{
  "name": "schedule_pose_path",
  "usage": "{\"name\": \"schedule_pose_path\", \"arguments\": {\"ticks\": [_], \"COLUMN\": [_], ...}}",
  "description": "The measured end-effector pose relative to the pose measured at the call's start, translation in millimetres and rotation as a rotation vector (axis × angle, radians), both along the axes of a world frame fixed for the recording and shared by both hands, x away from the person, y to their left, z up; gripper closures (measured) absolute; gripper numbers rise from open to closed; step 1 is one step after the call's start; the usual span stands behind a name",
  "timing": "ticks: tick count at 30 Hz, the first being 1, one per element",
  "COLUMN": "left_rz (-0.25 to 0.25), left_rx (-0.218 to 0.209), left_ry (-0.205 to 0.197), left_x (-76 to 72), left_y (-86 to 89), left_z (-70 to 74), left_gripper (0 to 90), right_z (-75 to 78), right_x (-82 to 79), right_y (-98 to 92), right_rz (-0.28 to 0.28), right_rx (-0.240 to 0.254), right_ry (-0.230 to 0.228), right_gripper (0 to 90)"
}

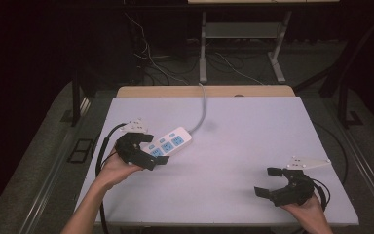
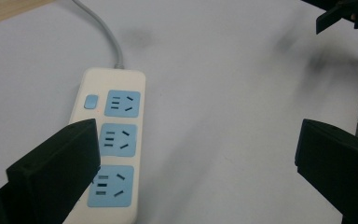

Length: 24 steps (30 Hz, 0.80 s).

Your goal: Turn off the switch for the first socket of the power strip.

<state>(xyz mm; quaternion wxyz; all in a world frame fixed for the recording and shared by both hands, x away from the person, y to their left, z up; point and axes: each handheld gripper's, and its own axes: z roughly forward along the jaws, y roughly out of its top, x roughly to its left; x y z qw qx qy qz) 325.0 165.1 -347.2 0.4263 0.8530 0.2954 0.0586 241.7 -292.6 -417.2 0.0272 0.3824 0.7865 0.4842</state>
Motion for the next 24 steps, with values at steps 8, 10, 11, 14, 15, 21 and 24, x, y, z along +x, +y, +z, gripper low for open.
{"name": "schedule_pose_path", "arguments": {"ticks": [8,10,11,14,15,21,24], "left_rz": [0.001,0.0,-0.001,0.002,0.001,0.001,0.0], "left_rx": [0.016,0.029,0.034,0.037,0.039,0.059,0.065], "left_ry": [-0.003,-0.006,-0.006,-0.006,-0.004,-0.004,0.0], "left_x": [11.3,14.4,15.9,19.7,20.8,27.8,31.2], "left_y": [1.0,1.3,1.4,1.3,1.4,0.7,-0.6], "left_z": [7.8,9.6,10.4,12.0,12.6,15.4,16.1], "left_gripper": [0.0,0.0,0.0,0.0,0.0,0.0,0.0], "right_z": [-0.3,-0.3,-0.4,-0.7,-0.8,-0.7,-0.9], "right_x": [-0.2,-0.4,-0.3,-0.2,-0.2,-0.5,-0.6], "right_y": [0.6,0.6,0.6,0.6,0.7,0.8,0.8], "right_rz": [0.0,-0.001,-0.001,0.0,0.0,0.0,-0.001], "right_rx": [-0.003,-0.005,-0.006,-0.006,-0.006,-0.007,-0.006], "right_ry": [-0.001,0.0,-0.001,0.001,0.001,0.0,0.003], "right_gripper": [0.4,0.4,0.4,0.4,0.4,0.4,0.4]}}
